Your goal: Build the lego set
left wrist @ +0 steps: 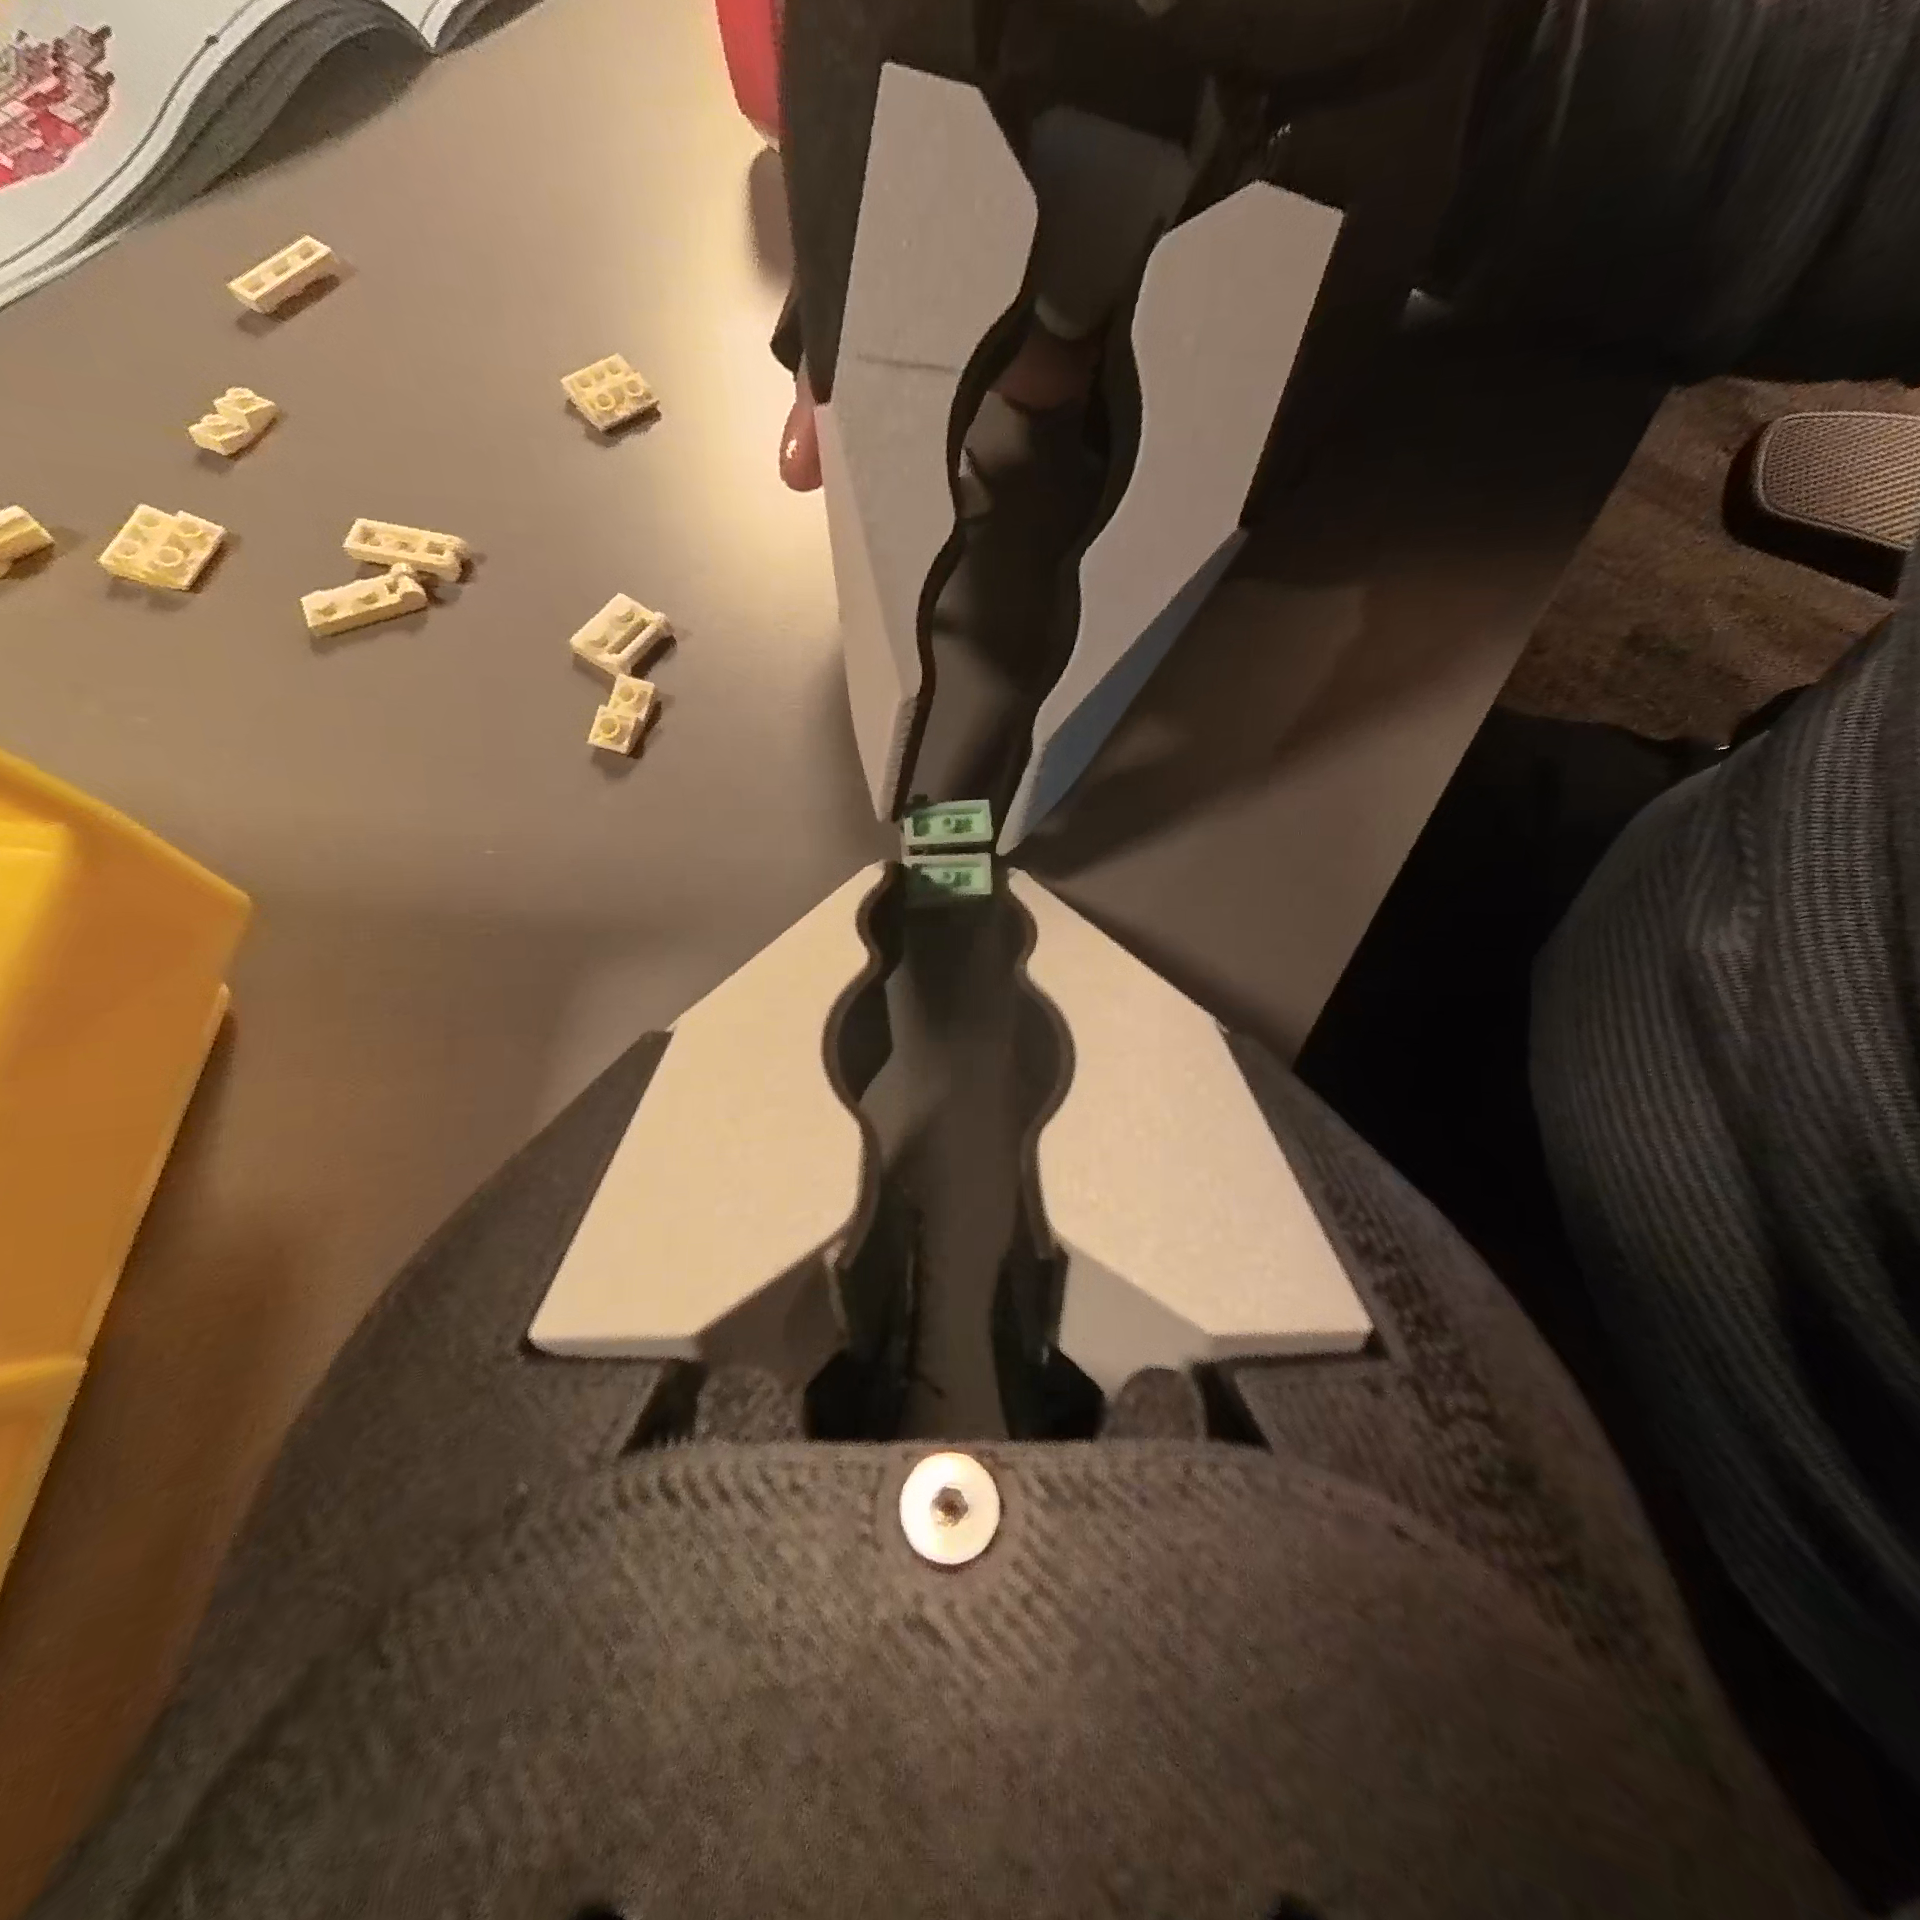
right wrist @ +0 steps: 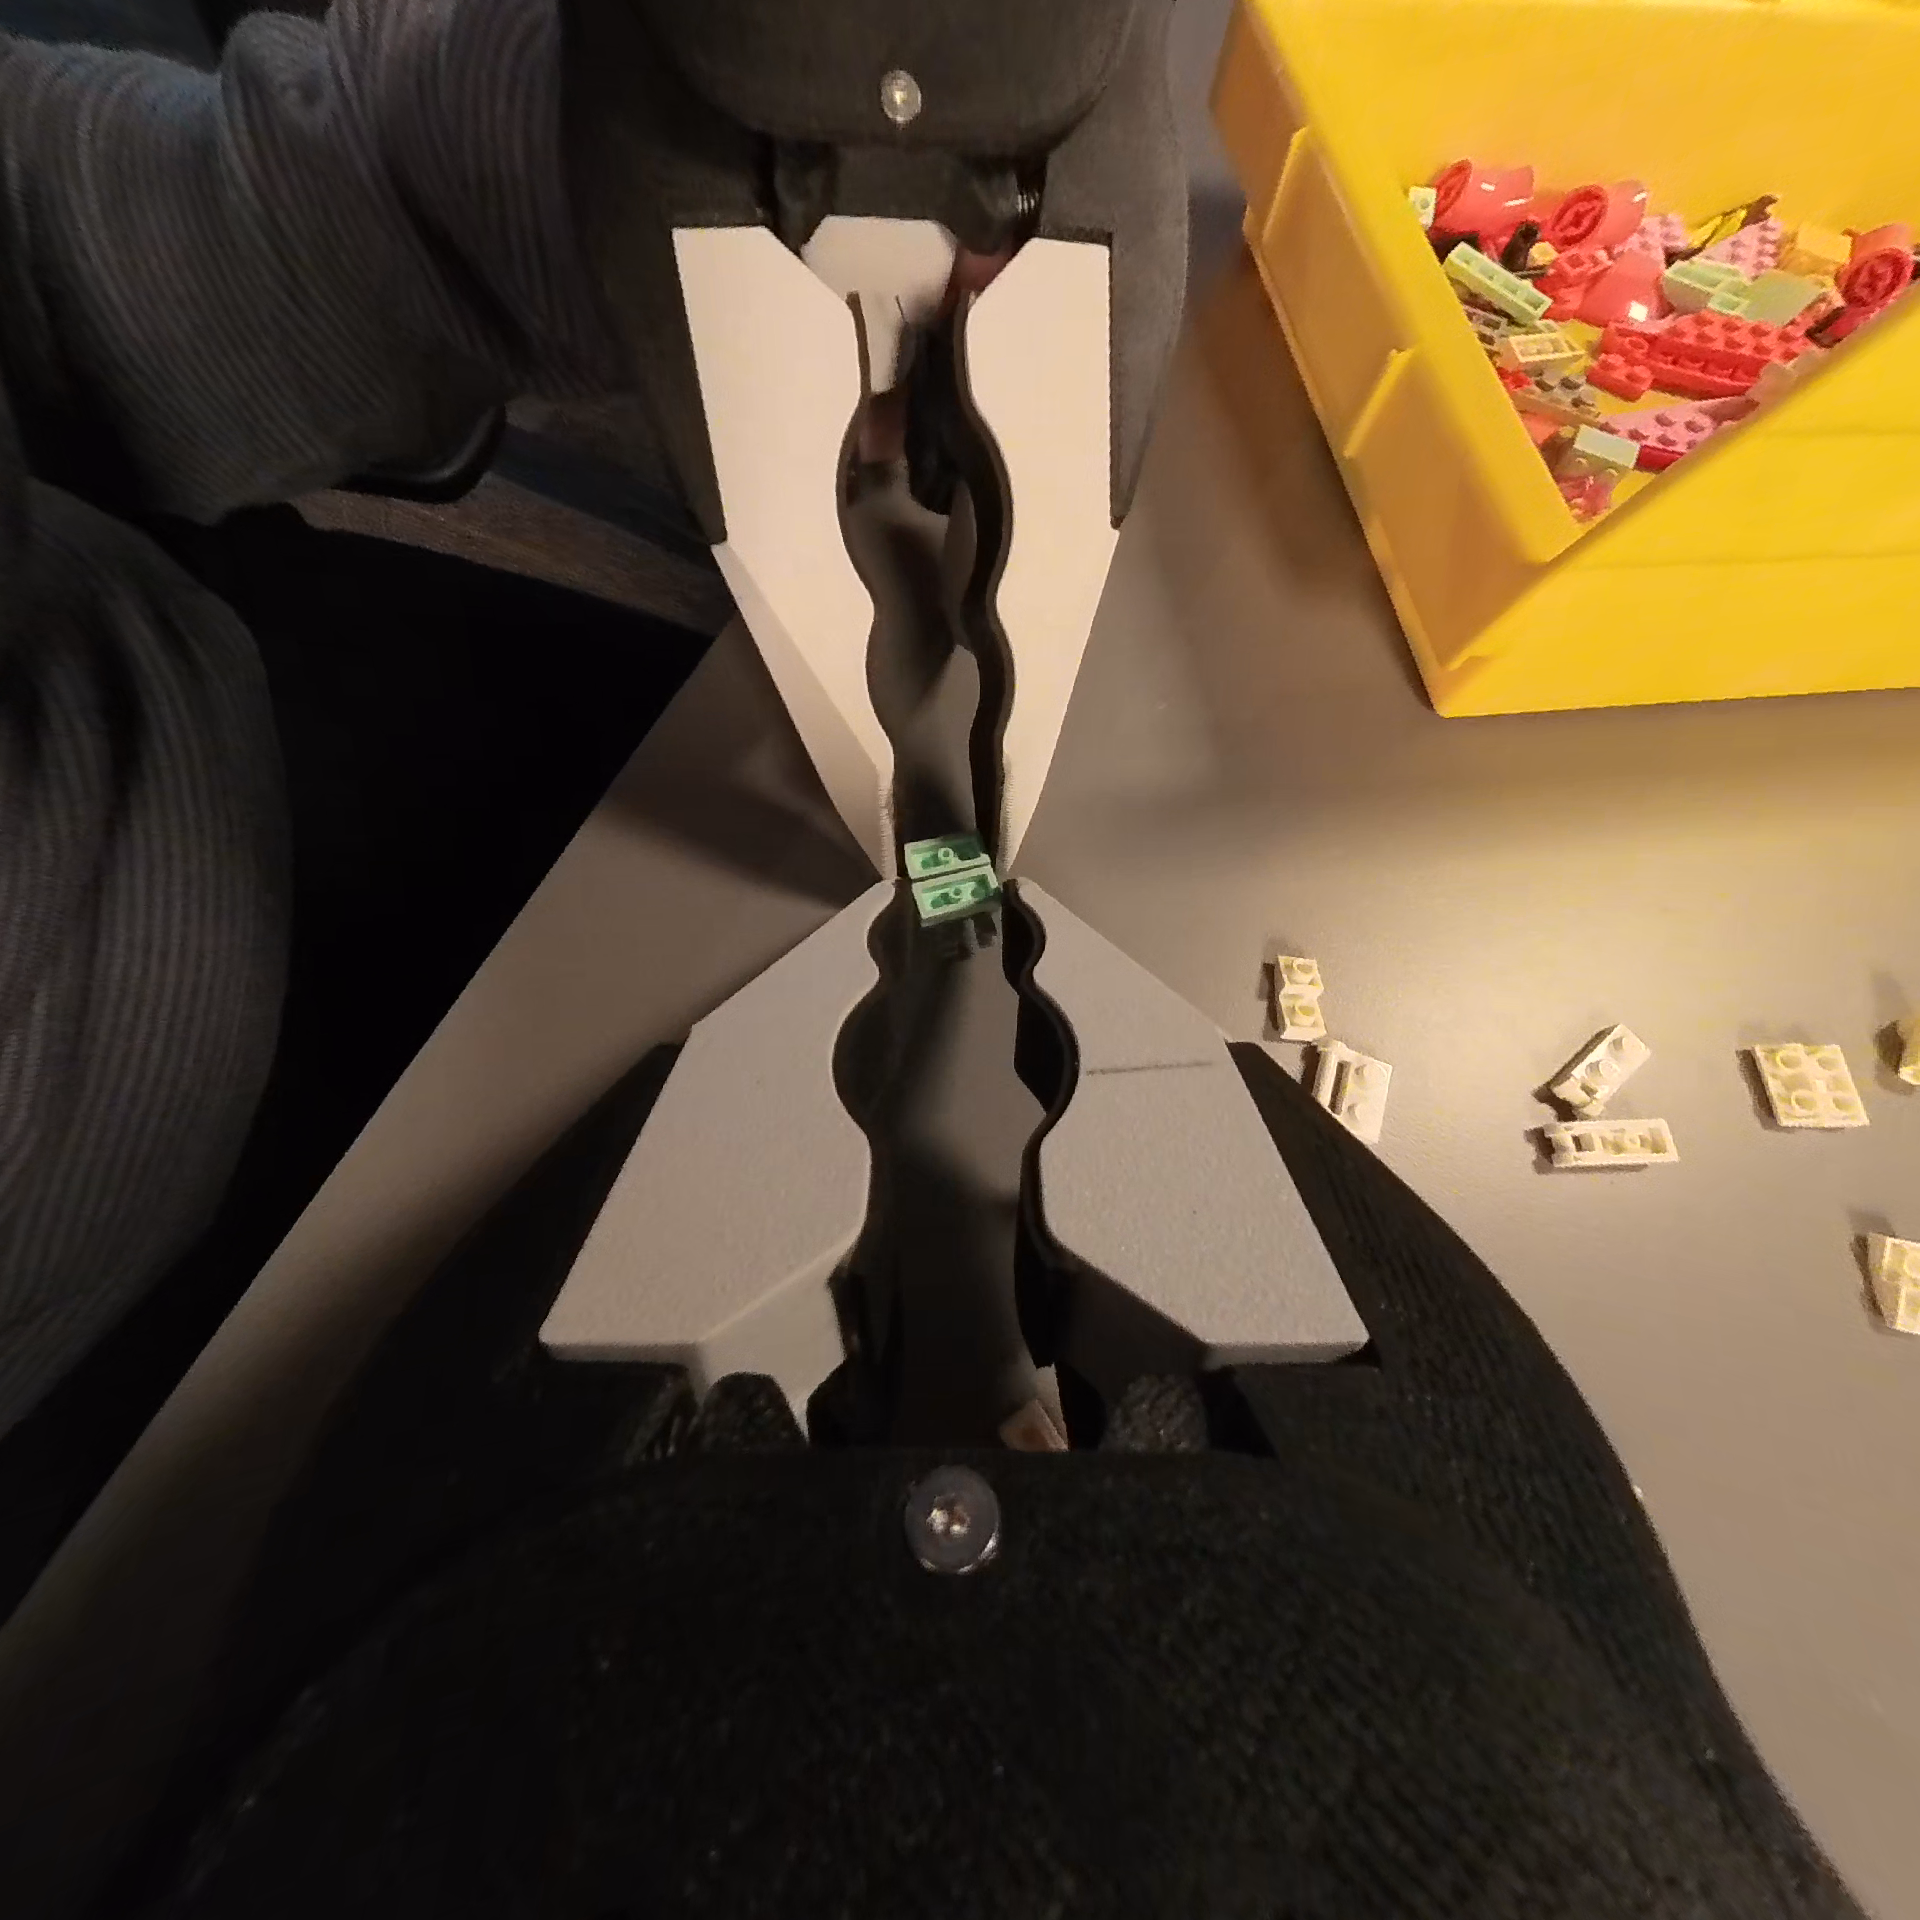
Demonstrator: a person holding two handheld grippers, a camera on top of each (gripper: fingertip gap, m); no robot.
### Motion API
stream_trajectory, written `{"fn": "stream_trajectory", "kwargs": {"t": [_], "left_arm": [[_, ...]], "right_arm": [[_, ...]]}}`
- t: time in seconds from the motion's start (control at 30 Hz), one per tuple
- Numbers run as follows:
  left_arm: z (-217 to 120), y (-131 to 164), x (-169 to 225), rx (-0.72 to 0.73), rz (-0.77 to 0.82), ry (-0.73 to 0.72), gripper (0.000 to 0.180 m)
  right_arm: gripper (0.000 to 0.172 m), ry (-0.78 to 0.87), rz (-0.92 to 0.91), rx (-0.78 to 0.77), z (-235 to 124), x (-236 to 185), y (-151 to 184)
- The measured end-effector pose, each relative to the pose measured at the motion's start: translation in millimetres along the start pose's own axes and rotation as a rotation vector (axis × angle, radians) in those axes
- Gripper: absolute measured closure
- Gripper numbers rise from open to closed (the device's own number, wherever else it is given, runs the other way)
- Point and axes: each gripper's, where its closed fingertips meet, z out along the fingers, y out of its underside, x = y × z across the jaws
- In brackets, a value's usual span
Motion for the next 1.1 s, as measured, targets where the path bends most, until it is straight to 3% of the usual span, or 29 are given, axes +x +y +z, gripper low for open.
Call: {"fn": "stream_trajectory", "kwargs": {"t": [0.43,0.53,0.63,0.73,0.83,1.1], "left_arm": [[-1.1,-2.7,-1.3,0.025,-0.032,0.008,0.164],[-4.2,-7.2,-7.8,0.059,-0.077,-0.014,0.164],[-9.7,-13.4,-13.9,0.107,-0.136,-0.023,0.164],[-13.4,-17.6,-17.3,0.132,-0.187,-0.02,0.164],[-13.3,-19.6,-16.4,0.134,-0.238,0.001,0.164],[-14.1,-24.7,-15.2,0.155,-0.329,0.035,0.164]], "right_arm": [[0.151,0.039,-0.025,0.004,-0.5,1.5,-1.0],[0.128,0.05,-0.07,-0.001,0.1,-1.5,-0.9],[0.116,0.183,-0.223,0.0,-1.0,4.2,-4.2],[0.119,0.409,-0.527,-0.026,-8.0,16.0,-13.6],[0.121,0.525,-0.755,-0.123,-5.2,19.9,-11.7],[0.138,0.626,-0.92,-0.234,-0.6,26.8,-8.2]]}}
